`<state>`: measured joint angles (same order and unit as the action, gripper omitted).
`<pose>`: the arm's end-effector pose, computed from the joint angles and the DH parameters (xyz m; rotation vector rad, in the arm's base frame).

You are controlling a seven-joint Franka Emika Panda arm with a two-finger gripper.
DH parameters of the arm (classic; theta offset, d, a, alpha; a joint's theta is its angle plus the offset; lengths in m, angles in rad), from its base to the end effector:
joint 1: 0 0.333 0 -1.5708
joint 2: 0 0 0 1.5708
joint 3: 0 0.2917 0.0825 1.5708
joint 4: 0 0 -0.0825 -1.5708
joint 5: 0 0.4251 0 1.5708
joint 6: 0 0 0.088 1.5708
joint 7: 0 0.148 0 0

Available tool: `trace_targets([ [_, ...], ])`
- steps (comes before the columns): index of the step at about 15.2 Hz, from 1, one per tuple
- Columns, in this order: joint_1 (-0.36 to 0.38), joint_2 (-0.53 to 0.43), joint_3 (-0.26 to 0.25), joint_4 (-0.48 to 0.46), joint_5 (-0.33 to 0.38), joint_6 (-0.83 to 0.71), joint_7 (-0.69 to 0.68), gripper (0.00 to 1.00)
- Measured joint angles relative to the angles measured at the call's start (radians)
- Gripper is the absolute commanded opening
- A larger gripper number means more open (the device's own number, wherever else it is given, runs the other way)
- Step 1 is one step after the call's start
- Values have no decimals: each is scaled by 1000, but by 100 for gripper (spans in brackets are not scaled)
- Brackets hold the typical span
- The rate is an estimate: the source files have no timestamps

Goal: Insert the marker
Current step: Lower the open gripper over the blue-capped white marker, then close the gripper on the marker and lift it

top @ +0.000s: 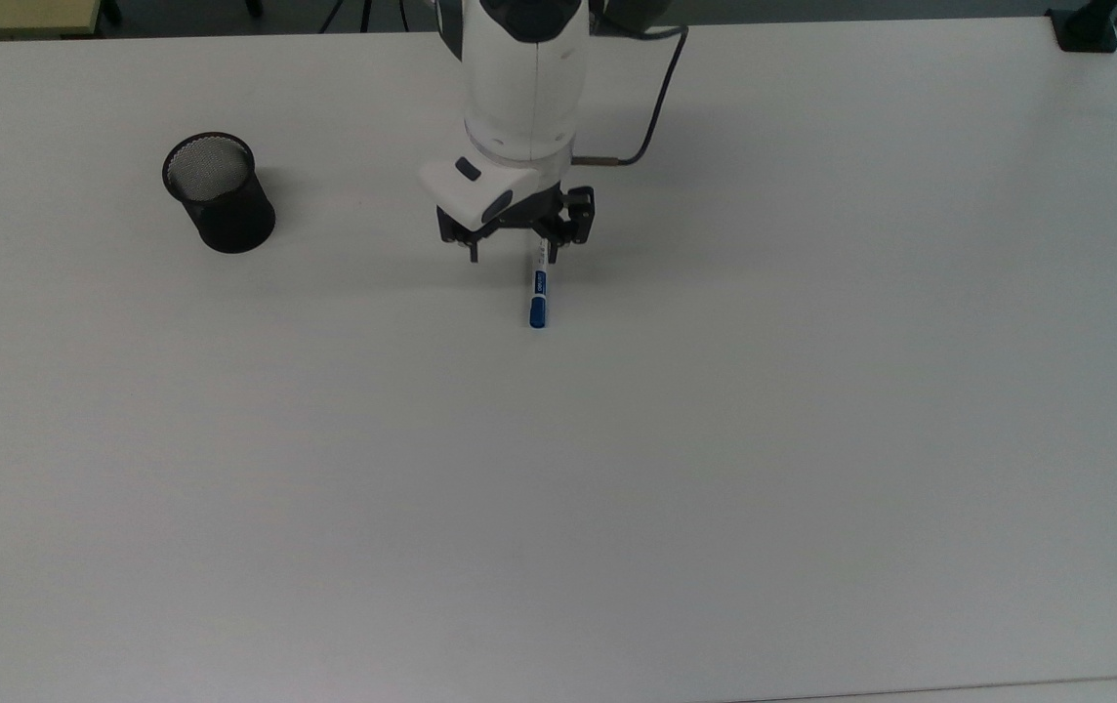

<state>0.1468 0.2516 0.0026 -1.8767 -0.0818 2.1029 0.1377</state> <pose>0.6351 0.0887 0.2901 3.0682 0.0829 -0.0233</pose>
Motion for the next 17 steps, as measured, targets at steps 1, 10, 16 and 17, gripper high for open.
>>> trace_targets([
  [1, 4, 12, 0, 0, 0, 21, 18, 58],
  [10, 16, 109, 7, 0, 0, 129, 87, 57],
  [16, 16, 126, 14, 0, 0, 154, 87, 42],
  [17, 16, 132, 16, 0, 0, 159, 87, 30],
])
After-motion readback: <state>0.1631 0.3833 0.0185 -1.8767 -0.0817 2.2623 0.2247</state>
